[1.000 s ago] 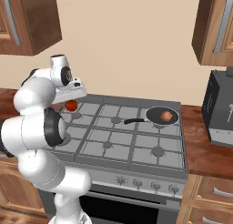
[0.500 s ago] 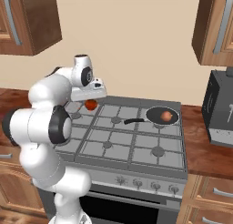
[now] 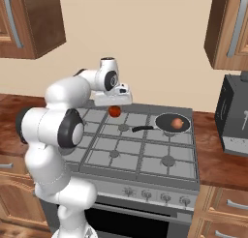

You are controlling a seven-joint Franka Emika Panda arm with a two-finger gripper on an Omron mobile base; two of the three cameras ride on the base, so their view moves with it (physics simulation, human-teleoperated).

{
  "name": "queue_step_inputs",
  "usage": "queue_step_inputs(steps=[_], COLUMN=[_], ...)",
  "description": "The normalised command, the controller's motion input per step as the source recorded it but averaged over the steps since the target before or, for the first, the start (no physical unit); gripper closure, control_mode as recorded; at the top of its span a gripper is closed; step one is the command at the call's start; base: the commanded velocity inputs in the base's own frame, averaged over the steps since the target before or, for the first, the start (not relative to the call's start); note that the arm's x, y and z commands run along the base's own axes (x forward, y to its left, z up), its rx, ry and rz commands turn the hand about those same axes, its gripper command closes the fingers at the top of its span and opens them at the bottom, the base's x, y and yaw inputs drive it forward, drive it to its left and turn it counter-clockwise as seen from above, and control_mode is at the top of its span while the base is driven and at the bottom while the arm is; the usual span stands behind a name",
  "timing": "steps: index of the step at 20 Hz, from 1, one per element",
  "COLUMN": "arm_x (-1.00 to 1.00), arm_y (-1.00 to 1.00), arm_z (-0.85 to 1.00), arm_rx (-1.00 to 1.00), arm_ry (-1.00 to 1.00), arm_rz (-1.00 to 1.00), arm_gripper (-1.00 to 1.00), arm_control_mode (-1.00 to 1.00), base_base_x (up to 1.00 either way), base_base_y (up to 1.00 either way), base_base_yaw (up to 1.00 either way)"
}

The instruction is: Place the pan on the rear right burner on the stove. Then place the tomato and the onion in the pan and turn on the rear right burner.

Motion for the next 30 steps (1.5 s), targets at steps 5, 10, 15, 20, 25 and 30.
queue_step_inputs(steps=[5, 10, 15, 20, 25, 30], arm_x=[0.16, 0.06, 0.14, 0.3, 0.38, 0.38], arm_y=[-0.66, -0.57, -0.53, -0.49, -0.39, -0.33], arm_z=[0.0, -0.09, -0.11, -0.07, -0.06, -0.12], arm_rx=[0.0, 0.0, 0.0, 0.0, 0.02, 0.03], arm_ry=[0.02, 0.0, 0.0, 0.0, 0.0, 0.0], arm_rz=[-0.11, -0.08, -0.05, -0.01, 0.0, 0.0], arm_gripper=[1.0, 1.0, 1.0, 1.0, 1.0, 1.0], arm_control_mode=[-1.0, -1.0, -1.0, -1.0, -1.0, -1.0], base_base_x=[0.0, 0.0, 0.0, 0.0, 0.0, 0.0], base_base_y=[0.0, 0.0, 0.0, 0.0, 0.0, 0.0], base_base_yaw=[0.0, 0.0, 0.0, 0.0, 0.0, 0.0])
